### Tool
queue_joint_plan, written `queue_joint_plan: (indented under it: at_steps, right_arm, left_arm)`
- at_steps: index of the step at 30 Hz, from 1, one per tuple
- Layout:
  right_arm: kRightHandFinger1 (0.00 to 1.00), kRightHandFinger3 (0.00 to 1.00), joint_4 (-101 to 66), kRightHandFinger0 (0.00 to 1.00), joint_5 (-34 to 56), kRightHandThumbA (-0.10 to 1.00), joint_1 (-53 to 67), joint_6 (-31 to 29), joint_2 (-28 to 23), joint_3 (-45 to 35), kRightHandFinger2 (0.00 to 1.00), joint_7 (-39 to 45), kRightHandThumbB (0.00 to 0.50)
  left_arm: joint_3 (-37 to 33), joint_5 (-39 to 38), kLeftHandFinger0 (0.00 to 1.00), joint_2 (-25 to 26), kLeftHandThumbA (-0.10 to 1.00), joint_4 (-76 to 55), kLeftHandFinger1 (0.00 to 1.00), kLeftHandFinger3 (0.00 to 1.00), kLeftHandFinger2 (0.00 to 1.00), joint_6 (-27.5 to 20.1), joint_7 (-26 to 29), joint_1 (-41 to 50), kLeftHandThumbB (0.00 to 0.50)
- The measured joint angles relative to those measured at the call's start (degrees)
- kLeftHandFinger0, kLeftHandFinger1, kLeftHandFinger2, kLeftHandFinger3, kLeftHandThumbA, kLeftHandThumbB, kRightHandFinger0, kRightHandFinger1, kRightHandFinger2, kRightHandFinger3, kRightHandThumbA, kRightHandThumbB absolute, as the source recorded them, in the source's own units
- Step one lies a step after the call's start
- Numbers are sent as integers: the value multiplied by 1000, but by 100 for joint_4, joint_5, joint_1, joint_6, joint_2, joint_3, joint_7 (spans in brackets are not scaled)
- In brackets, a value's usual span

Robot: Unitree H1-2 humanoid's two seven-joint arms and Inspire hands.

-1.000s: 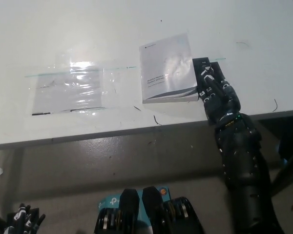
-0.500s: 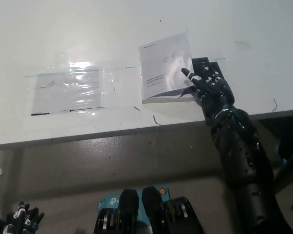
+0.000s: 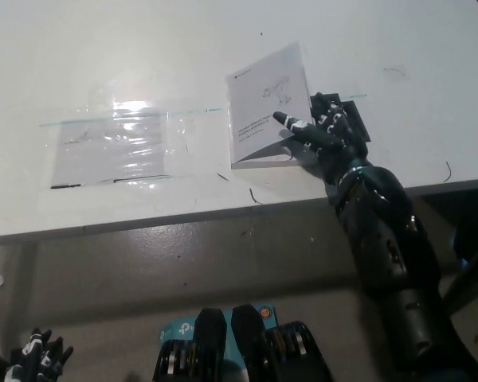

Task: The robot uses its right hand to slide under the cover of the book kept in the middle of the desk and open it

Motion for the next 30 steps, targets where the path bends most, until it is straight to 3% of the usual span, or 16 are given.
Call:
queue_joint_plan:
  at_steps: [2,7,9,10,12,14,19,21,24,30]
  right_arm:
    - [622,918,43,534,-69,1000,-5,6,32,30,708,23,168]
    - [590,908,156,490,-273,1000,-66,9,174,182,719,104,157]
    - [625,893,162,536,-313,1000,-120,9,229,211,702,133,162]
    - [629,906,162,543,-335,1000,-164,10,260,223,712,143,165]
    - [710,1000,162,614,-362,1000,-245,7,327,225,789,180,124]
    - [671,1000,165,569,-381,1000,-305,3,400,227,743,234,119]
    - [618,959,327,525,-494,1000,-323,1,589,253,703,271,133]
    - [553,932,477,476,-580,1000,-330,-9,620,318,663,302,165]
    - [615,911,575,519,-706,1000,-372,-19,614,423,686,351,193]
    - [679,948,608,601,-865,1000,-589,-53,596,559,730,533,130]
  left_arm:
    - [-17,2,721,3,956,0,740,823,734,1,22,-4,180]
    - [-49,5,717,3,954,6,730,820,723,2,60,-6,189]
    - [-61,6,670,3,922,6,716,798,729,4,72,-7,206]
    - [-66,7,669,3,919,5,717,800,734,7,85,-7,208]
    - [-77,9,681,4,896,4,722,793,731,14,91,-5,211]
    - [-97,13,700,4,910,4,732,786,733,16,92,-6,207]
    - [-165,48,739,4,920,4,745,804,754,17,92,-3,209]
    - [-196,59,768,4,915,3,761,825,776,23,92,-2,210]
    - [-232,61,761,4,901,-1,778,830,781,43,91,4,202]
    - [-317,66,744,2,905,-74,767,827,788,122,106,-4,199]
